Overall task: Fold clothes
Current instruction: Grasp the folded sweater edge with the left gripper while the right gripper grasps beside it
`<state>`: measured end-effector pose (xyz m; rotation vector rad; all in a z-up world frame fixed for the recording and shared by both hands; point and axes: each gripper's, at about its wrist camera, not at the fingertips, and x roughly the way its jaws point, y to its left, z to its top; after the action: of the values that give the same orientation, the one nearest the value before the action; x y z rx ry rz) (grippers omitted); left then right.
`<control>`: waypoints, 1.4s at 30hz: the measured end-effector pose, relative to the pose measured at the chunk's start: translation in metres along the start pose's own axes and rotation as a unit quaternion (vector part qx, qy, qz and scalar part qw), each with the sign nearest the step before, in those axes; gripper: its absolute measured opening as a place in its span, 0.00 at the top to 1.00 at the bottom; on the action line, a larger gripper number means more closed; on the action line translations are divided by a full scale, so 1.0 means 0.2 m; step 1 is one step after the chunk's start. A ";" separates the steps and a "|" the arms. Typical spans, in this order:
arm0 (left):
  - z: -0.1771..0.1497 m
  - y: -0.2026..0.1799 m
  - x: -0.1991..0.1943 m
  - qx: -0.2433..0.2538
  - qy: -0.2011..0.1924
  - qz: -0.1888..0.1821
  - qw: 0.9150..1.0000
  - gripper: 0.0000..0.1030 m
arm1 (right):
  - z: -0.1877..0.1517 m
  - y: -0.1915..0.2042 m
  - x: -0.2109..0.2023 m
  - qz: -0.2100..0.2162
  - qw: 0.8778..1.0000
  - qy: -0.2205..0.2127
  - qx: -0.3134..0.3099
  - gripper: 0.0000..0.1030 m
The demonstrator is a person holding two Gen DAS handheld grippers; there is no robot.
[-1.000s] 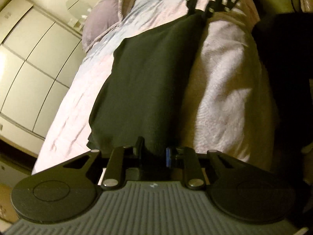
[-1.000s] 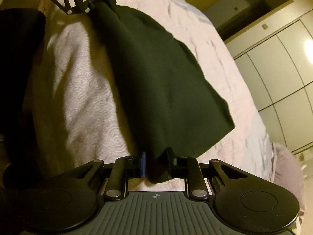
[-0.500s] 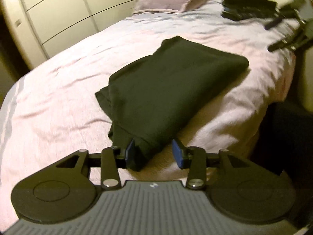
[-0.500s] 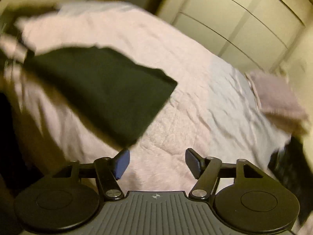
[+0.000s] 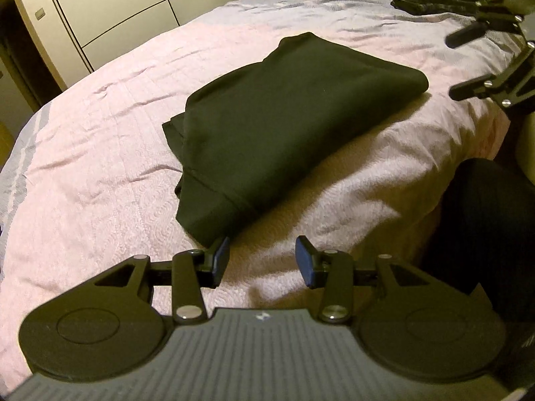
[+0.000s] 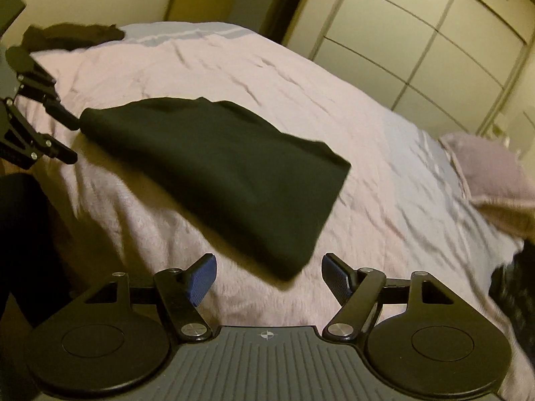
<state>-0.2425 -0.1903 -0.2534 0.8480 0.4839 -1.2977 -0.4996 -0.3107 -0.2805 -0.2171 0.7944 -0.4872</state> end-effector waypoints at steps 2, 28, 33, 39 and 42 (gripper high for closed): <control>0.00 0.00 0.00 0.001 0.001 0.000 1.000 0.62 | 0.00 0.02 0.03 -0.003 1.000 -0.001 -0.021 0.29; 0.13 -0.34 0.19 0.305 -0.112 0.085 0.942 0.46 | -0.06 0.14 0.52 -0.040 0.963 0.007 -0.268 0.45; 0.12 -0.36 0.34 0.390 -0.101 0.124 0.907 0.44 | -0.03 0.07 0.50 -0.020 0.968 -0.002 -0.251 0.55; 0.11 -0.36 0.48 0.468 -0.095 0.152 0.865 0.43 | -0.07 0.09 0.52 -0.020 0.972 -0.007 -0.233 0.55; 0.15 -0.33 0.50 0.463 -0.094 0.147 0.869 0.47 | -0.06 0.13 0.57 -0.026 0.971 -0.016 -0.239 0.54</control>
<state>-0.2873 -0.2798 -0.3262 1.4946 -0.4803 -1.2874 -0.4305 -0.3442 -0.3696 -0.6918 0.8682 -0.3330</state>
